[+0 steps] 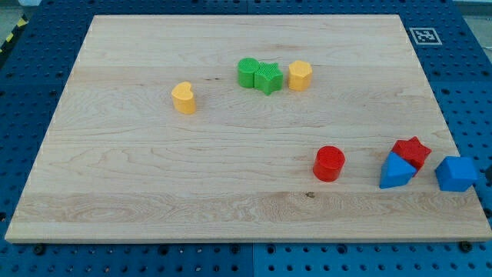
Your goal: Slide the blue cute towards the red circle
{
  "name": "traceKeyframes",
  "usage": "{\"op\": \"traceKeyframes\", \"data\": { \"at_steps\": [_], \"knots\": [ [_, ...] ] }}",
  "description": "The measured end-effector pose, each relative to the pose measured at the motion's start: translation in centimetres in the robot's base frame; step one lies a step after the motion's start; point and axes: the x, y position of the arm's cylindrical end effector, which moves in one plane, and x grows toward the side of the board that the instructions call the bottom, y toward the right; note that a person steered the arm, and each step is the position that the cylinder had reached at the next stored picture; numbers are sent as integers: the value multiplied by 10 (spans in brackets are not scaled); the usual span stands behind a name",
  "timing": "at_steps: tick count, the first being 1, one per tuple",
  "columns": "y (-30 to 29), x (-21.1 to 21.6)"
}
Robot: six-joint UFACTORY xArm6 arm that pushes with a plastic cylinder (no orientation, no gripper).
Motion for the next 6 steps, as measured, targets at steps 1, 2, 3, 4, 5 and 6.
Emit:
{"op": "traceKeyframes", "data": {
  "at_steps": [1,2,3,4,5,6],
  "knots": [
    [-7,0],
    [-30,0],
    [-50,0],
    [-71,-3],
    [-89,-14],
    [-107,-26]
  ]
}}
